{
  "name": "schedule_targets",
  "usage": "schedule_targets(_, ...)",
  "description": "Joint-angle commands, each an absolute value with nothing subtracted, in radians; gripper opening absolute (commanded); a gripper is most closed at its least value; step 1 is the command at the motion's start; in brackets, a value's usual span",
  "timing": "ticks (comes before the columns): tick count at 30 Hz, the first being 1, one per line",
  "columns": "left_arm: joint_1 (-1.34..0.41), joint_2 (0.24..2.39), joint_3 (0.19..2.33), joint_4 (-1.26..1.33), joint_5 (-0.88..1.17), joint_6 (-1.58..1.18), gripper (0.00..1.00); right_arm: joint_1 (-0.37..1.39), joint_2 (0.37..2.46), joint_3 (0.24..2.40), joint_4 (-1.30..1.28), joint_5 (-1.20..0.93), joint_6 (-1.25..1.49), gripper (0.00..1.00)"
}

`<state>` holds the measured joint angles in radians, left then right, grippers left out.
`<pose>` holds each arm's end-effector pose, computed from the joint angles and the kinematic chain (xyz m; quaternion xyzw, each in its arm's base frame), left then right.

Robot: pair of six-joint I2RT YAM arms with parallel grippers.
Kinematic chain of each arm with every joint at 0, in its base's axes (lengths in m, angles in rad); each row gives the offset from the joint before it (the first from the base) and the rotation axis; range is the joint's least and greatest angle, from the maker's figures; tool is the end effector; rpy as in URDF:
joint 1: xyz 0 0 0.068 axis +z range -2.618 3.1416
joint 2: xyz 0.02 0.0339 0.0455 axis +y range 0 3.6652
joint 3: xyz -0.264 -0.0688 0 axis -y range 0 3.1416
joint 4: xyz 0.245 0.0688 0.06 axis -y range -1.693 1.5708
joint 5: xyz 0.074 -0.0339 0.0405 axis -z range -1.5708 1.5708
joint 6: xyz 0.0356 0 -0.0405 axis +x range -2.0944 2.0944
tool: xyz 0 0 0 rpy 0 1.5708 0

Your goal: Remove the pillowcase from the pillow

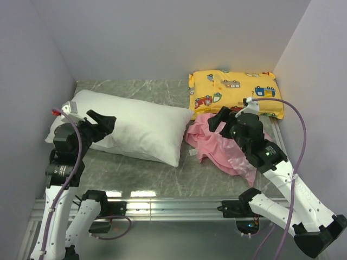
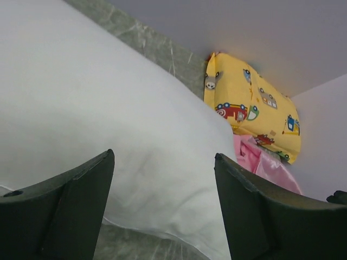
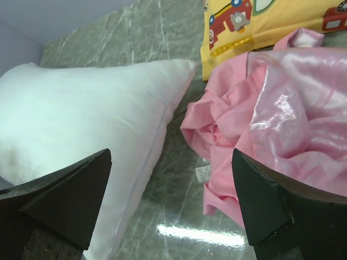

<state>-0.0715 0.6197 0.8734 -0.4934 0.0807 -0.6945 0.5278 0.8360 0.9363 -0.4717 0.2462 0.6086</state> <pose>0.1330 -0.0124 0.3604 -0.2172 0.7558 -0.2600 0.5604 0.1615 0.0841 0.3542 0.1023 0.8158 0.2160 0.5267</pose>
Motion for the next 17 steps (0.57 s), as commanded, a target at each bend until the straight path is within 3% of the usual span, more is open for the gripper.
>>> schedule_targets(1, -0.074, 0.632, 0.954, -0.518, 0.028, -0.606, 0.8, 0.534, 0.862, 0.983, -0.555, 0.296, 0.549, 0.99)
schedule_targets(17, -0.074, 0.598, 0.943, -0.46, 0.038, -0.575, 0.81, 0.534, 0.802, 0.94, -0.497, 0.287, 0.488, 1.0)
